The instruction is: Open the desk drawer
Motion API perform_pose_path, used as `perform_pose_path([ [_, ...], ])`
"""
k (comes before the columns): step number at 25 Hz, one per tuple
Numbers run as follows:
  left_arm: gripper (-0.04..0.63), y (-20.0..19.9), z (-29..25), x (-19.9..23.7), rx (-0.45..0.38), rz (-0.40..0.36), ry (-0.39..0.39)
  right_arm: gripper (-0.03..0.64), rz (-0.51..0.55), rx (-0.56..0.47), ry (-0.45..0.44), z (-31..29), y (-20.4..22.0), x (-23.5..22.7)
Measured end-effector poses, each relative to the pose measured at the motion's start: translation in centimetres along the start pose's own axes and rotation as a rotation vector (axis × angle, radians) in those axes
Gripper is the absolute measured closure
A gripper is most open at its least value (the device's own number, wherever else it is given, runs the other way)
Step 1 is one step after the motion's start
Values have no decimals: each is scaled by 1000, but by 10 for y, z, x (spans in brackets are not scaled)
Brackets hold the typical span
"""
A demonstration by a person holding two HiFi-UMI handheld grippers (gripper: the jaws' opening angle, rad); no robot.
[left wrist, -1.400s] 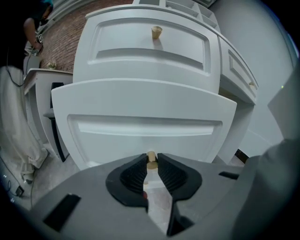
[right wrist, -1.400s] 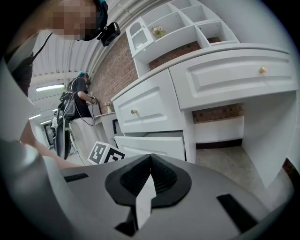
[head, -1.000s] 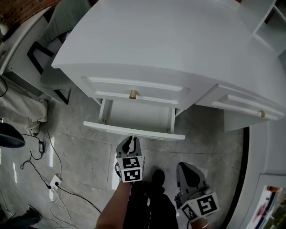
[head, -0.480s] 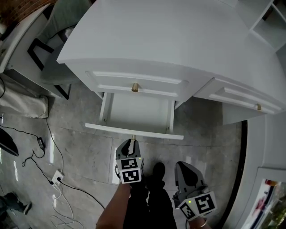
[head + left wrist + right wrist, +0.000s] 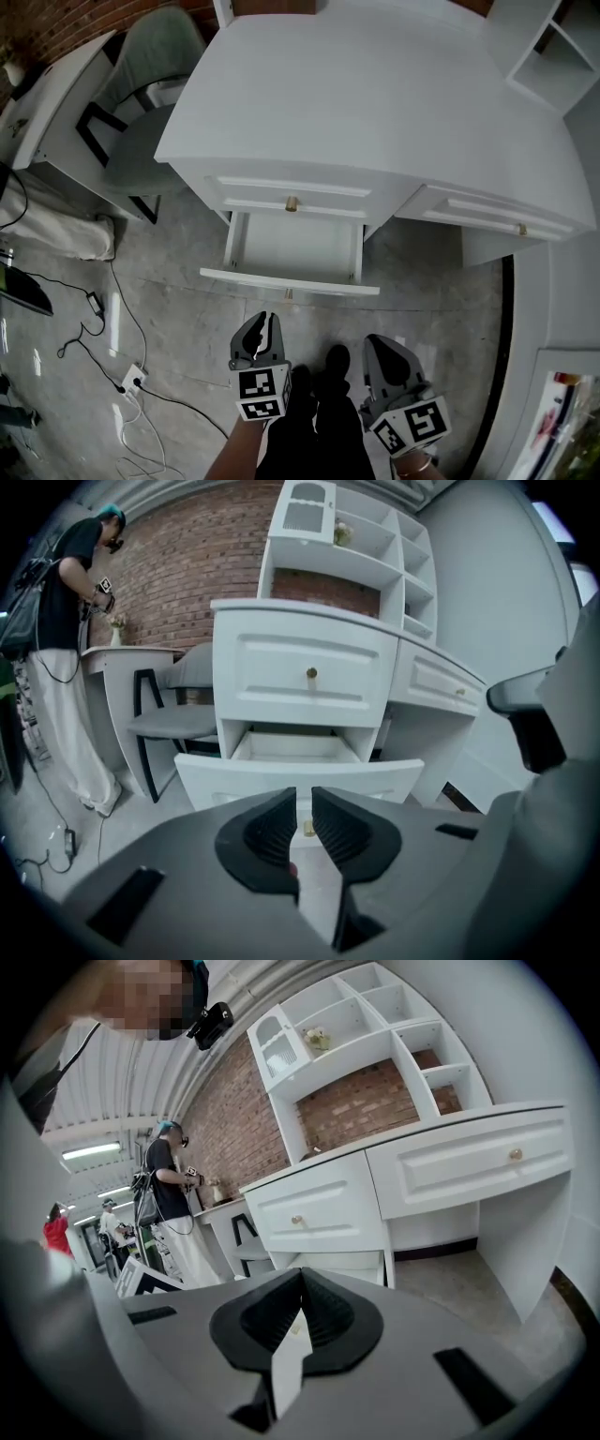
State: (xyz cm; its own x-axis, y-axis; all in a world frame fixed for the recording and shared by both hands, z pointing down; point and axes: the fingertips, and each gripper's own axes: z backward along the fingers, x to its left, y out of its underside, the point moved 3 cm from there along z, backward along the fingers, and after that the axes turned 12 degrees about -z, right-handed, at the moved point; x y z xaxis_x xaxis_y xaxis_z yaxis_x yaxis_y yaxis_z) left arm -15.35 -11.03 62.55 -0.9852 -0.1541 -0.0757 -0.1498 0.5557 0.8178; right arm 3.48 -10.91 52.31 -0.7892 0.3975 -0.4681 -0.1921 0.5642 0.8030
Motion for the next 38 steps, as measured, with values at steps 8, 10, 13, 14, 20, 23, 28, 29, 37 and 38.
perform_pose_path([
  [8,541,-70,74,10,-139,-16,-11,612,10,-34,3,17,-41,20],
  [10,549,-87,90,11,-161,-28,-6,612,15,-46,-6,23,-54,27],
  [13,568,-113,112,12,-191,-50,-4,612,21,-60,-13,31,-71,35],
  [14,571,-121,119,13,-200,-51,-3,612,23,-63,-13,34,-77,37],
  [20,580,-165,153,23,-256,-63,-1,612,49,-89,-4,48,-106,55],
  [23,580,-180,161,27,-281,-70,6,614,66,-104,10,51,-119,62],
  [28,580,-203,175,30,-310,-73,18,614,73,-126,10,58,-136,74],
  [29,580,-208,177,31,-316,-75,19,614,70,-130,11,59,-139,76],
  [37,580,-232,197,34,-335,-76,33,614,64,-166,12,76,-162,96],
  [38,580,-234,199,34,-338,-80,34,614,65,-168,12,78,-163,97],
])
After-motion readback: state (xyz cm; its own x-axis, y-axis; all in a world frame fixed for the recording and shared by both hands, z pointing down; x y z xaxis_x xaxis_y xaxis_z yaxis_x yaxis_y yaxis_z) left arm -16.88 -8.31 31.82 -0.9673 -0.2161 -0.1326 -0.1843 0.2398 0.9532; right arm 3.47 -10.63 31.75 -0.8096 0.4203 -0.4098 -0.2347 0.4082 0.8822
